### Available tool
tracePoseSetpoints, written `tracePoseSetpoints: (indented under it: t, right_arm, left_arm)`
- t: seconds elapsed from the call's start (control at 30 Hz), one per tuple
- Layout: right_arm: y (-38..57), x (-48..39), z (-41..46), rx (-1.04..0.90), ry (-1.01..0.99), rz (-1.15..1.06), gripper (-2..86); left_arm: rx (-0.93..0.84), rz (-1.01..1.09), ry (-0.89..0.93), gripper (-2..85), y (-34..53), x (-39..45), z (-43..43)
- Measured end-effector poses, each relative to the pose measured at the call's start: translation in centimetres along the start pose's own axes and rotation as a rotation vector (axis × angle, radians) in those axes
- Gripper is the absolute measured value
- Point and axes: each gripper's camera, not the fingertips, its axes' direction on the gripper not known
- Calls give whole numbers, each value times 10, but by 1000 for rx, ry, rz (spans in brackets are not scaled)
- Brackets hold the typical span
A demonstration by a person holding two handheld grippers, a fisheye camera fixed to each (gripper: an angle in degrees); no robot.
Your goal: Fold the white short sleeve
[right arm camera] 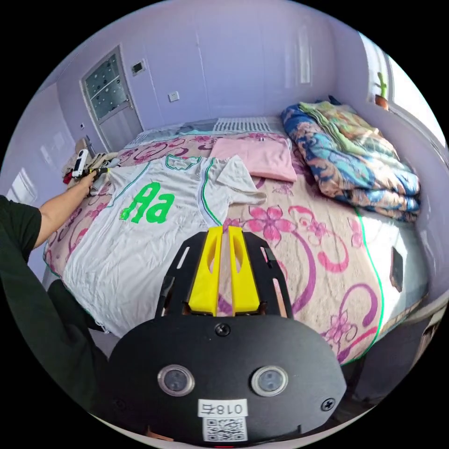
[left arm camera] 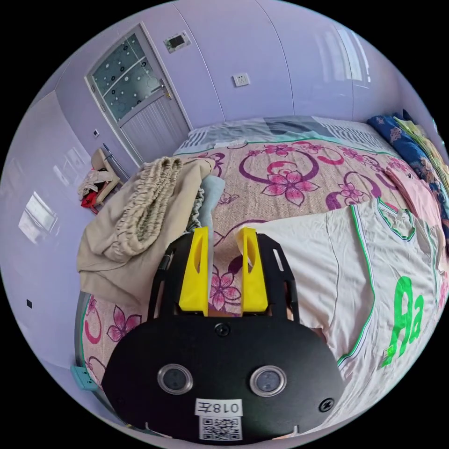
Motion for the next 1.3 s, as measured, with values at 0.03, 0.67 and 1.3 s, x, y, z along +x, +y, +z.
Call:
tracePoseSetpoints:
  t: [0.03,0.67,1.3]
  right_arm:
    - [-20,-3,14,24,32,-79,41]
    - [-196,-23,188,-83,130,-384,84]
    - [-241,246,181,-6,-207,301,10]
  left_arm:
    - [1,1,4,113,0,-1,-6]
    - [11,244,-31,80,49,87,-74]
    - [133,782,820,85,189,347,-326]
